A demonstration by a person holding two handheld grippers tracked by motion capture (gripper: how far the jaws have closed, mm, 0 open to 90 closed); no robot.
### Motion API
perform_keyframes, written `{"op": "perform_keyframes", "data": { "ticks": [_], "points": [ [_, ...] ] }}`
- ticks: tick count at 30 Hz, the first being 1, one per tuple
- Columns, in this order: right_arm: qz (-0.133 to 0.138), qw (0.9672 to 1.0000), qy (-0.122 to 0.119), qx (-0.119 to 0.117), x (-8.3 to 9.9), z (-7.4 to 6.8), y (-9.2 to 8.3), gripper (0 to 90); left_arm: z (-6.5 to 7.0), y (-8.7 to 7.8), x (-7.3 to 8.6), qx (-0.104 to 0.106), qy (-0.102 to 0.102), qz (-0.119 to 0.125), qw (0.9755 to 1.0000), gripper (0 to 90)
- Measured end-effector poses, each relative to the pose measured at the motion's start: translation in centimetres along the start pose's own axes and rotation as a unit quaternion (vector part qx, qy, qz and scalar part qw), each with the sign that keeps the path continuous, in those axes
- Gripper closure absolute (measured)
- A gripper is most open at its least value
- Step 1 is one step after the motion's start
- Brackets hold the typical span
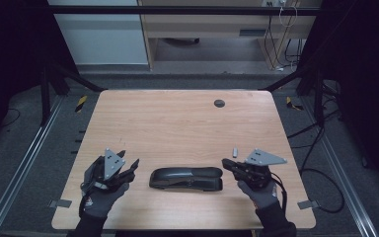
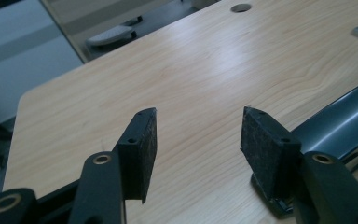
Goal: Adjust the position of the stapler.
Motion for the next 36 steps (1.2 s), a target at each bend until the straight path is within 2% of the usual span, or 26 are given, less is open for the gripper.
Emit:
{"op": "perform_keyframes", "data": {
  "ticks": [2,4,7,10,12,15,18,21,23,25,27,29,30,32,33,34,36],
  "points": [
    [-0.001,0.9997,0.02,0.017,1.5,0.6,-0.7,90.0,1.0,0.2,-1.0,0.002,0.019,0.001,0.9998,46.2],
    [-0.005,0.9992,0.032,0.024,3.0,0.8,-1.0,90.0,2.1,0.4,-1.8,0.009,0.036,0.003,0.9993,46.4],
    [-0.012,0.9987,0.038,0.032,4.9,0.6,-0.8,90.0,4.0,0.8,-2.9,0.019,0.066,0.005,0.9976,46.6],
    [-0.012,0.9981,0.053,0.028,6.3,0.3,-0.2,90.0,6.0,1.4,-3.6,0.024,0.109,0.001,0.9937,46.4],
    [-0.016,0.9977,0.059,0.028,7.2,0.0,0.4,90.0,7.4,1.8,-3.8,0.027,0.131,0.0,0.9911,45.9],
    [-0.02,0.9974,0.064,0.026,8.1,-0.4,1.1,90.0,9.0,2.3,-4.0,0.036,0.156,-0.005,0.9871,45.1],
    [-0.03,0.9975,0.056,0.031,8.4,-0.6,1.7,90.0,10.5,2.8,-4.0,0.042,0.178,-0.008,0.9831,44.1],
    [-0.039,0.9965,0.065,0.033,8.8,-0.6,2.3,90.0,11.9,3.2,-3.9,0.043,0.209,-0.014,0.977,43.1],
    [-0.031,0.9967,0.066,0.036,8.7,-0.6,2.3,90.0,12.7,3.5,-3.7,0.044,0.223,-0.018,0.9737,42.9],
    [-0.035,0.9963,0.069,0.037,8.7,-0.8,2.4,90.0,13.3,3.7,-3.7,0.043,0.242,-0.02,0.9692,42.8],
    [-0.035,0.9966,0.067,0.034,8.7,-1.1,2.5,90.0,13.8,3.8,-3.7,0.038,0.264,-0.026,0.9633,42.6],
    [-0.042,0.9964,0.065,0.034,8.7,-1.4,2.7,90.0,14.3,3.9,-3.8,0.037,0.278,-0.027,0.9595,42.5],
    [-0.043,0.9964,0.065,0.033,8.7,-1.5,2.8,90.0,14.6,3.9,-3.8,0.038,0.281,-0.026,0.9585,42.4],
    [-0.049,0.9959,0.067,0.038,8.7,-1.6,2.9,90.0,15.1,4.0,-3.8,0.036,0.295,-0.027,0.9545,42.3],
    [-0.049,0.9958,0.067,0.04,8.7,-1.7,2.9,90.0,15.3,4.0,-3.8,0.032,0.305,-0.03,0.9512,42.2],
    [-0.046,0.9959,0.066,0.042,8.7,-1.7,2.8,90.0,15.7,4.0,-3.7,0.031,0.308,-0.028,0.9503,42.2],
    [-0.047,0.9955,0.07,0.043,8.7,-1.7,2.8,90.0,16.2,4.1,-3.6,0.027,0.321,-0.024,0.9463,42.0]
  ]
}}
Point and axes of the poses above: each handheld gripper's, and its own axes: y roughly forward along the jaws, x roughly out of its underside, z roughly to its right, the point moved 6 cm from there along y, roughly forward along the jaws, and after that the axes turned 5 degrees about -y, right-handed, at the moved point
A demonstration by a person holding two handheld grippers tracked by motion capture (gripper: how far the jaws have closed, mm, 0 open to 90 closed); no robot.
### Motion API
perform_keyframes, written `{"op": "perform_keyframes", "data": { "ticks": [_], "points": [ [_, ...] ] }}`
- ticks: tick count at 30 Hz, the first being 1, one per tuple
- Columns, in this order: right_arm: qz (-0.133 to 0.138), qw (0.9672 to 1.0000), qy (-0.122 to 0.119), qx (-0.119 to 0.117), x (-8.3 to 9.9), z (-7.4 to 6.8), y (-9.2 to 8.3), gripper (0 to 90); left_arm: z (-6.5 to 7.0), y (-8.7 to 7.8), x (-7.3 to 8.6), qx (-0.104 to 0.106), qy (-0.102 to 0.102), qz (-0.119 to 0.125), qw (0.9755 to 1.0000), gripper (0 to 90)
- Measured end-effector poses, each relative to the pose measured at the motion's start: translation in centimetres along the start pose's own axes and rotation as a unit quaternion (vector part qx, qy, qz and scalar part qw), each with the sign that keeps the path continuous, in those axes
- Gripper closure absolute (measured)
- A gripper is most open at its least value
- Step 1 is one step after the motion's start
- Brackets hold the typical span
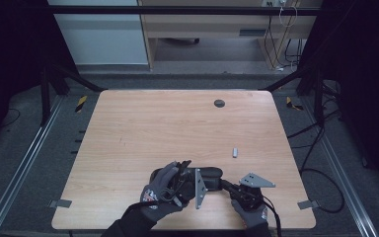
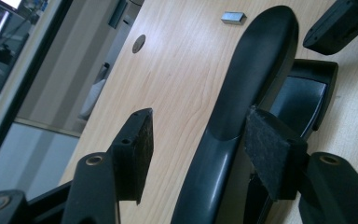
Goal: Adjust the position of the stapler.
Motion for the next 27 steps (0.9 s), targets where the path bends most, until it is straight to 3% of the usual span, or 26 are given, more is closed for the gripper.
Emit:
{"op": "perform_keyframes", "data": {
  "ticks": [13,22,27],
  "points": [
    [-0.007,0.9999,0.009,0.006,0.0,-0.1,0.3,90.0,2.7,1.4,-0.6,-0.019,0.064,-0.016,0.9976,42.3],
    [-0.009,0.9999,0.008,0.008,0.0,-0.2,0.4,90.0,4.3,2.4,-0.6,-0.053,0.113,-0.032,0.9917,43.0],
    [-0.01,0.9999,0.008,0.006,-0.1,-0.4,0.5,90.0,5.1,2.9,-0.4,-0.079,0.136,-0.036,0.9869,43.7]
  ]
}}
Point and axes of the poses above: each handheld gripper's, and its own axes: y roughly forward along the jaws, x roughly out of its underside, z roughly to its right, the point moved 6 cm from there along y, roughly forward along the jaws, and after that the axes turned 5 degrees about -y, right-handed, at the moved point
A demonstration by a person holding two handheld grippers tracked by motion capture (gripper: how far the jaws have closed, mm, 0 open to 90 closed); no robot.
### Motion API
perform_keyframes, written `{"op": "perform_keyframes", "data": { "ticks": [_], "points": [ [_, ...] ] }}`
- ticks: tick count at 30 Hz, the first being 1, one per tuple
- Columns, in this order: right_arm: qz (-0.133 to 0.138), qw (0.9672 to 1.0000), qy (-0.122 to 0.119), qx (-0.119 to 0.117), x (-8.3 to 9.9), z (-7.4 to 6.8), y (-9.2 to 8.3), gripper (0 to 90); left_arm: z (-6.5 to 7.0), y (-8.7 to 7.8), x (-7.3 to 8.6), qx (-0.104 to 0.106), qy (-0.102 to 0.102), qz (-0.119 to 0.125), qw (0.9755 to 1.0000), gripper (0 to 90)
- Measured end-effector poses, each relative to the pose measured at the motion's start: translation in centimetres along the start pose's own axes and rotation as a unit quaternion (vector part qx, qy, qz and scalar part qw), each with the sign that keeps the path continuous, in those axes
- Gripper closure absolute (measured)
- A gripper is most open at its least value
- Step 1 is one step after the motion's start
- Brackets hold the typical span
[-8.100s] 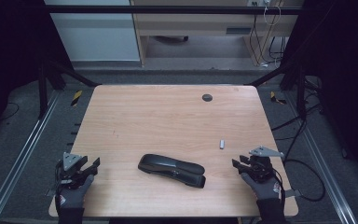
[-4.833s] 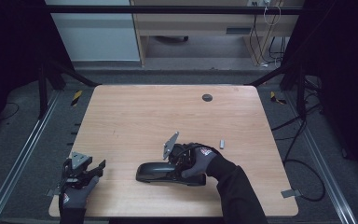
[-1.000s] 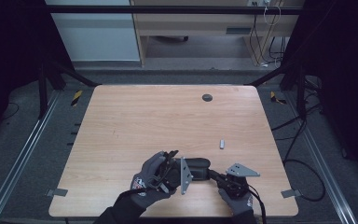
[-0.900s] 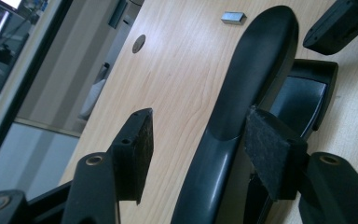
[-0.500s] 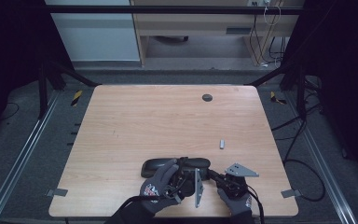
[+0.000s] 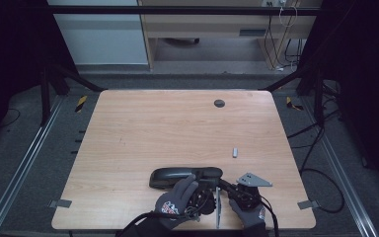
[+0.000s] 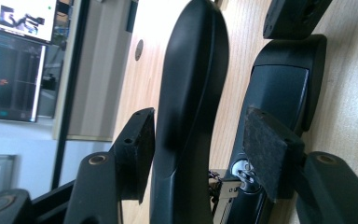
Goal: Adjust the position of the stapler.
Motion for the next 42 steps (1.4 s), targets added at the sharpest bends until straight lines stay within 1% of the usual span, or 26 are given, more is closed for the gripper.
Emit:
{"op": "perform_keyframes", "data": {
  "ticks": [1,2,5,9,11,13,14,15,16,17,18,21,23,27,30,35,37,38,42],
  "points": [
    [-0.001,1.0,0.0,0.0,0.0,0.0,0.0,90.0,0.2,0.1,-0.1,-0.006,0.002,0.001,1.0,44.0],
    [0.001,1.0,-0.001,0.001,0.0,0.0,0.0,90.0,0.4,0.2,-0.2,-0.006,0.01,0.005,0.9999,44.1],
    [0.0,1.0,0.004,0.002,0.0,0.0,0.0,90.0,0.8,0.4,-0.3,-0.029,0.031,0.0,0.9991,44.4],
    [0.0,1.0,0.004,0.003,0.0,0.0,0.0,90.0,0.9,0.7,-0.4,-0.053,0.037,-0.003,0.9979,45.2],
    [-0.001,1.0,0.006,0.003,0.0,0.0,-0.1,90.0,0.8,0.8,-0.5,-0.069,0.049,-0.009,0.9964,45.5],
    [0.0,1.0,0.006,0.003,0.0,0.0,-0.1,90.0,1.1,1.1,-0.5,-0.076,0.048,-0.012,0.9959,45.9],
    [0.001,1.0,0.007,0.004,0.0,0.0,-0.1,90.0,1.1,1.3,-0.5,-0.082,0.051,-0.016,0.9952,46.2],
    [0.0,1.0,0.008,0.003,0.0,0.0,-0.1,90.0,1.0,1.4,-0.5,-0.088,0.061,-0.022,0.994,46.5],
    [-0.001,1.0,0.009,0.004,0.0,0.0,-0.1,90.0,1.0,1.5,-0.5,-0.092,0.062,-0.021,0.9937,46.6],
    [-0.002,0.9999,0.011,0.005,0.1,0.0,-0.1,90.0,0.9,1.6,-0.5,-0.092,0.064,-0.026,0.9934,46.7],
    [-0.002,1.0,0.007,0.001,0.1,0.0,-0.1,90.0,0.9,1.7,-0.5,-0.094,0.065,-0.026,0.9932,47.0],
    [-0.007,0.9999,0.013,0.0,0.1,0.0,0.0,90.0,0.7,1.9,-0.5,-0.096,0.068,-0.028,0.9926,48.6],
    [-0.01,0.9999,0.01,-0.002,0.1,0.0,0.1,90.0,0.7,2.0,-0.5,-0.098,0.071,-0.03,0.9922,50.3],
    [-0.019,0.9997,0.013,-0.005,0.2,-0.1,0.2,90.0,0.5,2.0,-0.5,-0.104,0.073,-0.024,0.9916,55.5],
    [-0.025,0.9996,0.014,-0.009,0.3,-0.1,0.3,90.0,0.4,2.1,-0.4,-0.104,0.074,-0.029,0.9914,57.5],
    [-0.026,0.9995,0.014,-0.012,0.3,-0.1,0.3,90.0,0.4,2.4,-0.5,-0.115,0.079,-0.029,0.9898,60.3],
    [-0.026,0.9995,0.015,-0.012,0.3,-0.1,0.3,90.0,0.4,2.4,-0.5,-0.112,0.072,-0.029,0.9906,62.1],
    [-0.027,0.9994,0.016,-0.013,0.3,-0.1,0.3,90.0,0.4,2.4,-0.5,-0.111,0.074,-0.032,0.9906,62.3],
    [-0.027,0.9994,0.019,-0.015,0.3,0.0,0.3,90.0,0.4,2.4,-0.5,-0.109,0.069,-0.028,0.9912,63.0]
  ]
}}
Point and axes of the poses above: each handheld gripper's, and its own axes: y roughly forward along the jaws, x roughly out of its underside, z roughly to its right, the point moved 6 cm from there along y, roughly forward along the jaws, and after that the axes turned 5 degrees about -y, right-handed, at the moved point
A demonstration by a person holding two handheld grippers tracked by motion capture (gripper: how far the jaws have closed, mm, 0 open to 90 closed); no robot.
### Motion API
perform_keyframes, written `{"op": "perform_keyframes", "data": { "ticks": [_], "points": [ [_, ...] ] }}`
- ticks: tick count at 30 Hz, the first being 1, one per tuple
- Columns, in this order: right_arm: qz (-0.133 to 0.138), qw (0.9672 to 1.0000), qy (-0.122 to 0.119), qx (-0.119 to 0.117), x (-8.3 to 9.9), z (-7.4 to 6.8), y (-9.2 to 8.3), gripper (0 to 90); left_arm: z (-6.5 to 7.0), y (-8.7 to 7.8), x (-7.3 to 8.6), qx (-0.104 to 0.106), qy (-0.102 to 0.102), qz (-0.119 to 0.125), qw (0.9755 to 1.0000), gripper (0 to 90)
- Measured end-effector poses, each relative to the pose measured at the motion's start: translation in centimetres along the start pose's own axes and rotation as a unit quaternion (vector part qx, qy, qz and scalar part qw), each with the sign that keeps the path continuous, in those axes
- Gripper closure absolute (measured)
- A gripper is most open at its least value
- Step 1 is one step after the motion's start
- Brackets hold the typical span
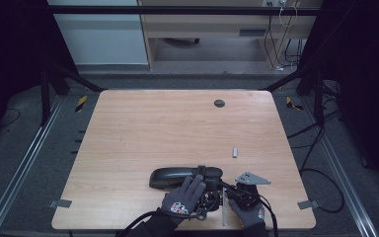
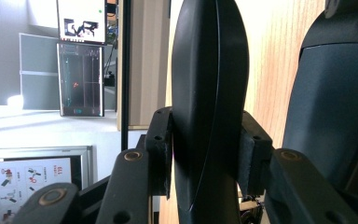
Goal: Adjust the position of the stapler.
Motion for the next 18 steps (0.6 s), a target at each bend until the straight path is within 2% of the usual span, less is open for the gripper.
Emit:
{"op": "perform_keyframes", "data": {
  "ticks": [3,10,18],
  "points": [
    [0.0,1.0,0.002,0.0,0.01,0.06,0.0,90.0,0.03,0.0,0.02,-0.002,-0.008,0.002,1.0,63.5],
    [-0.001,1.0,0.004,-0.002,-0.02,0.06,0.0,90.0,-0.25,-0.03,0.01,-0.002,-0.006,0.003,1.0,63.8],
    [0.003,1.0,0.0,-0.008,-0.12,-0.04,0.11,90.0,-0.1,-0.04,0.05,-0.007,-0.013,0.008,0.9999,64.2]
  ]
}}
Point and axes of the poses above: each handheld gripper's, and its own axes: y roughly forward along the jaws, x roughly out of its underside, z roughly to its right, the point moved 6 cm from there along y, roughly forward along the jaws, and after that the axes turned 5 degrees about -y, right-handed, at the moved point
